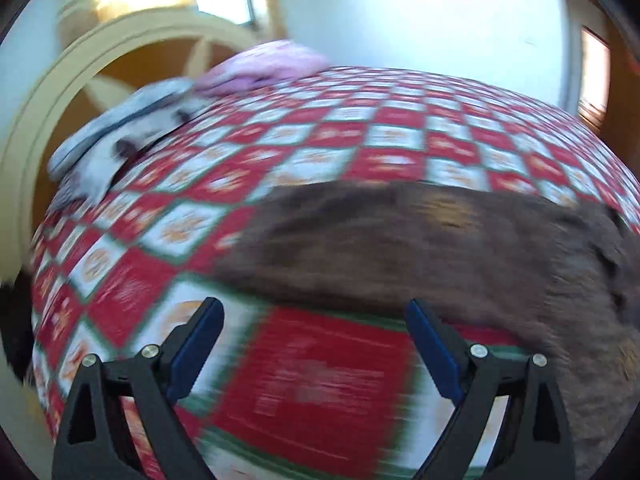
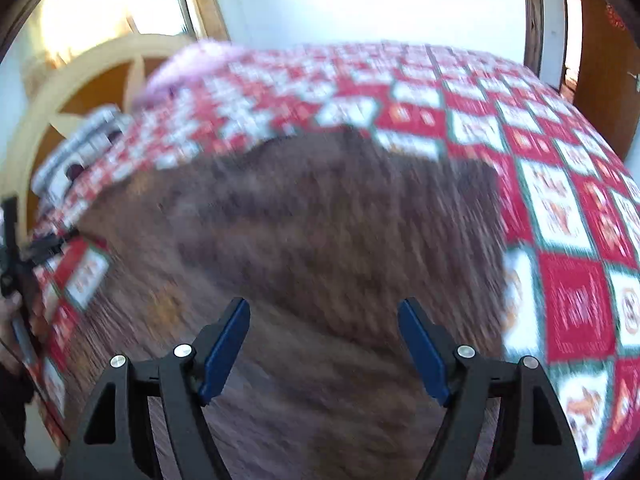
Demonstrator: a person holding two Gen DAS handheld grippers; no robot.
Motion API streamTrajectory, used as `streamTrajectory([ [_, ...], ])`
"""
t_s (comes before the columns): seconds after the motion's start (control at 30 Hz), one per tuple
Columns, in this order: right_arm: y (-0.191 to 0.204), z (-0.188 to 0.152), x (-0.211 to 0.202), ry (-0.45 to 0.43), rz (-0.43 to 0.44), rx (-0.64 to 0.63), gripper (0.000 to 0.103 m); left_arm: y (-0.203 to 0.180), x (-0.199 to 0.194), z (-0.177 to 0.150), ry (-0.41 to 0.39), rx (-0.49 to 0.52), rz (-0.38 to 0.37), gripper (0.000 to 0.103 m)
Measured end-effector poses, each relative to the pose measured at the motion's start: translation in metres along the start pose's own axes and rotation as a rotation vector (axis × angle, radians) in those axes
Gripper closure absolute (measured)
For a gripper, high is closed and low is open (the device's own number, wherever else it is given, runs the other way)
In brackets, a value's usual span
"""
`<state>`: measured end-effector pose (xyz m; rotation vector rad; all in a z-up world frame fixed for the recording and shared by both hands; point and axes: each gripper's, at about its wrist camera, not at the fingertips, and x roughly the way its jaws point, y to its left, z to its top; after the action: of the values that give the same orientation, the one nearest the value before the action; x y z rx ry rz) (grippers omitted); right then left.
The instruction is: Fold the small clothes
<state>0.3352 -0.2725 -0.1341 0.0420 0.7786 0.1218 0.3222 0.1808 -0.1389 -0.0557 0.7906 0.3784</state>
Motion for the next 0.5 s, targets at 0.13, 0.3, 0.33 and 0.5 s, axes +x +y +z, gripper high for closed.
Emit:
streamTrajectory([
  [0.13, 0.022, 0.0, 0.044, 0.105, -0.005, -0.06, 0.024, 0.05, 0.02, -0.003, 0.085, -0.181, 0.028, 0.008],
  [0.3, 0.044, -0.024, 0.048, 0.053, -0.06, -0.188, 0.015, 0.079, 0.027, -0.009, 0.109, -0.293, 0.011, 0.01],
  [0.33, 0.042, -0.024, 0.049, 0.054, -0.053, -0.18, 0.015, 0.079, 0.028, -0.009, 0.112, -0.306, 0.002, 0.011],
  [0.5, 0.039, -0.024, 0.05, 0.038, -0.043, -0.169, 0.014, 0.077, 0.034, 0.0, 0.125, -0.396, -0.111, 0.027],
])
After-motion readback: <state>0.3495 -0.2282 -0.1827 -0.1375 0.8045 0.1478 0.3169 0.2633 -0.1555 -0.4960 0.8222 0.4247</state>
